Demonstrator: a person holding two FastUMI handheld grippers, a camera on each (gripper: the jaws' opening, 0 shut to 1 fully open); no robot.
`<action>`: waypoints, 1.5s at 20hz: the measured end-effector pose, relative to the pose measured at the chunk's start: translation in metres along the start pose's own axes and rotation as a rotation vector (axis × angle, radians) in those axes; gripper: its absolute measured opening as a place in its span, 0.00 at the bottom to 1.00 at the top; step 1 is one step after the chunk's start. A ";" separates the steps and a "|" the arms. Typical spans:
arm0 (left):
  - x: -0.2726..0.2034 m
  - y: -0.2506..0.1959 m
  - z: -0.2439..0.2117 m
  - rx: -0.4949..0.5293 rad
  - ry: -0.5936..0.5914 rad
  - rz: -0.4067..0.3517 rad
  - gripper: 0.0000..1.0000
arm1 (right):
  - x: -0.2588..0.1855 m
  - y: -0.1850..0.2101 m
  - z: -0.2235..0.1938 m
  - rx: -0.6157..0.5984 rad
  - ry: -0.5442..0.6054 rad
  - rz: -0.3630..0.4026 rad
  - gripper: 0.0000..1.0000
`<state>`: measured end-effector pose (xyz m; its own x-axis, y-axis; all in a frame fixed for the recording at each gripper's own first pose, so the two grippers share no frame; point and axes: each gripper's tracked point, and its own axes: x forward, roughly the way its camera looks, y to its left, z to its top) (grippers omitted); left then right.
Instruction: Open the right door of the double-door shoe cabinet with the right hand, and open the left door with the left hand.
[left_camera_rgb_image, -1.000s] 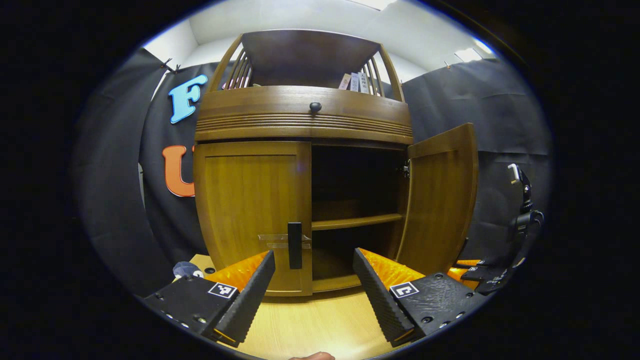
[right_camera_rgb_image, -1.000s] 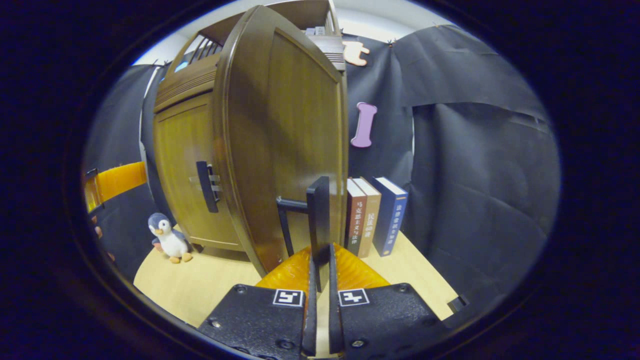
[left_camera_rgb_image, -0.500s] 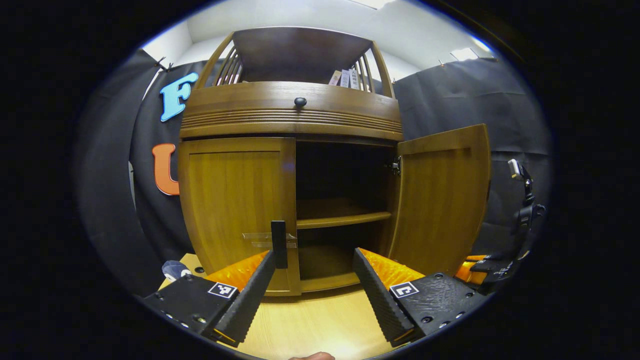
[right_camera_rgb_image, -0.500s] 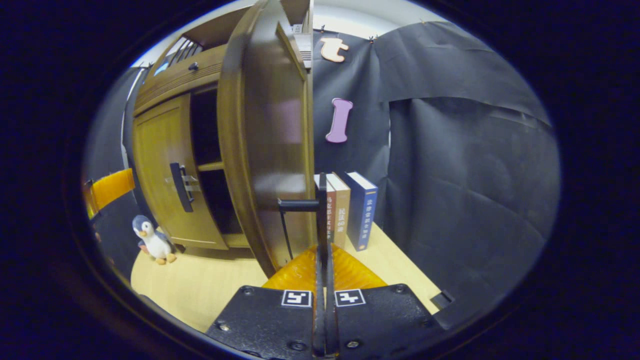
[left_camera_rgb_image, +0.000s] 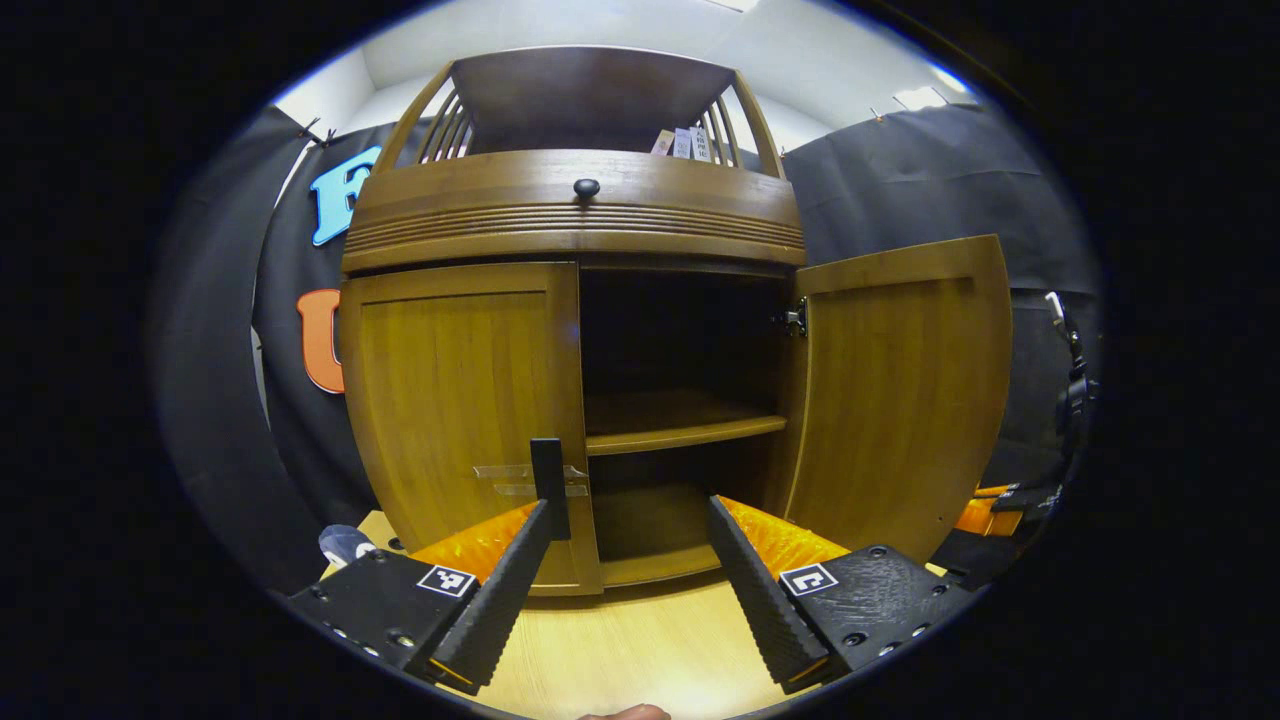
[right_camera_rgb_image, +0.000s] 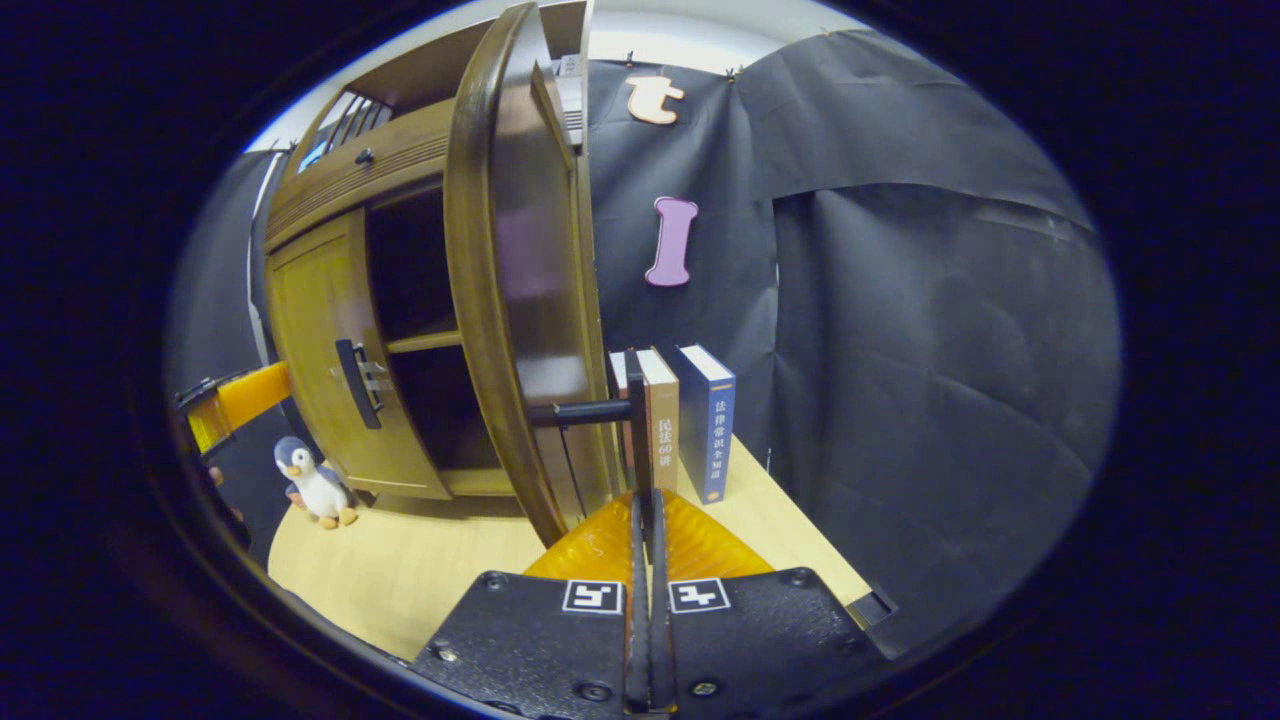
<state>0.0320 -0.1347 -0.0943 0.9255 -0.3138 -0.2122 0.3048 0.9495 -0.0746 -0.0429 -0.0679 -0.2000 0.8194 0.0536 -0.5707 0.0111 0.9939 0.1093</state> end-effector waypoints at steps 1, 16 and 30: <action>0.003 0.000 -0.004 -0.011 0.007 0.003 0.95 | -0.001 -0.003 0.000 0.007 0.001 0.001 0.04; 0.073 0.055 -0.035 -0.087 0.079 0.094 0.95 | -0.019 -0.056 0.049 0.053 -0.141 -0.095 0.04; 0.142 0.095 -0.067 -0.093 0.132 0.178 0.94 | -0.025 -0.079 0.067 0.109 -0.209 -0.177 0.07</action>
<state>0.1778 -0.0891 -0.1969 0.9234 -0.1451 -0.3555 0.1117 0.9873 -0.1127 -0.0259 -0.1545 -0.1396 0.8993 -0.1516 -0.4103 0.2166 0.9693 0.1167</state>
